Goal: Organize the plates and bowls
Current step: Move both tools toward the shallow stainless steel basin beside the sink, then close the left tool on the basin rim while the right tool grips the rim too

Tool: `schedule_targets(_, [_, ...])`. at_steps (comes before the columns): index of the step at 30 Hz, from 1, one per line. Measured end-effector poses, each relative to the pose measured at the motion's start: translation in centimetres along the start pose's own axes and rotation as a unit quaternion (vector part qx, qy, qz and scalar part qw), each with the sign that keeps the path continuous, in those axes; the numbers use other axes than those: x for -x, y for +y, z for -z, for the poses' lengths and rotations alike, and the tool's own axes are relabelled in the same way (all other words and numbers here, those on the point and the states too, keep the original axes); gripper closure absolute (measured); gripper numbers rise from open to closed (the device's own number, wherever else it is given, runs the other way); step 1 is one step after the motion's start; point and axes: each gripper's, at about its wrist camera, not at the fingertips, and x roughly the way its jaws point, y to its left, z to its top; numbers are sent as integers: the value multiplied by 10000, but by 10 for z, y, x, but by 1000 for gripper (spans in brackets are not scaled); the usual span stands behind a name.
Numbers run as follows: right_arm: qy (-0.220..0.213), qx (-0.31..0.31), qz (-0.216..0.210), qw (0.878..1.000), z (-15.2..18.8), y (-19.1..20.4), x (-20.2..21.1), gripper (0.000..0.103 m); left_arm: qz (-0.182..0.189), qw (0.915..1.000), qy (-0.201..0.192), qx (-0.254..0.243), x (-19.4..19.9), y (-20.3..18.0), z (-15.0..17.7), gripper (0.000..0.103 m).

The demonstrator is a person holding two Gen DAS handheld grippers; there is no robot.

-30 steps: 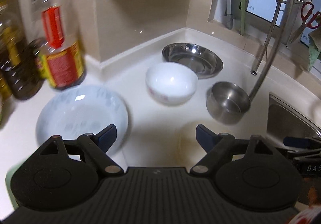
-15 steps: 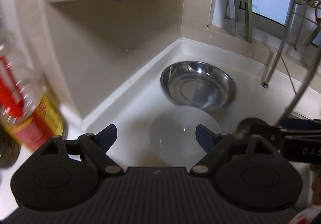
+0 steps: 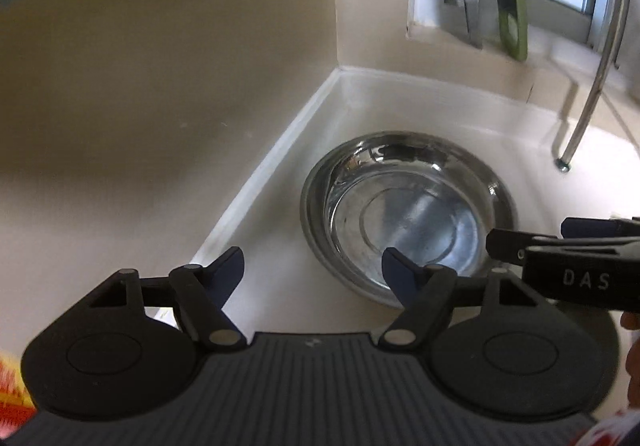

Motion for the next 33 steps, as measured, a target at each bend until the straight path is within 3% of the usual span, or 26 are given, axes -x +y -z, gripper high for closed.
schedule_targets(7, [471, -409, 331, 9975, -21, -17, -46, 22, -113, 9991, 358, -191, -50, -4, -19, 31])
schedule_targets(10, [610, -477, 523, 9956, -24, -23, -63, 24, -172, 9983, 525, -204, -67, -4, -21, 36])
schedule_targets(16, [907, -806, 524, 9912, -25, -41, -86, 32, -49, 9973, 723, -106, -87, -1, -20, 44])
schedule_targets(22, [956, -804, 572, 9905, -23, -48, -96, 52, 72, 9962, 863, 8, -104, 1, -17, 67])
schedule_targets(24, [940, -751, 621, 9908, -25, -47, -97, 69, 43, 9962, 870, -26, -107, 0, -15, 79])
schedule_targets(27, [891, -825, 683, 9902, -24, -51, -95, 89, 3, 9964, 845, -52, -107, 0, -14, 84])
schedule_targets(33, [569, -784, 844, 9917, -20, -45, -84, 91, 13, 9983, 568, -124, -103, 1, -15, 88])
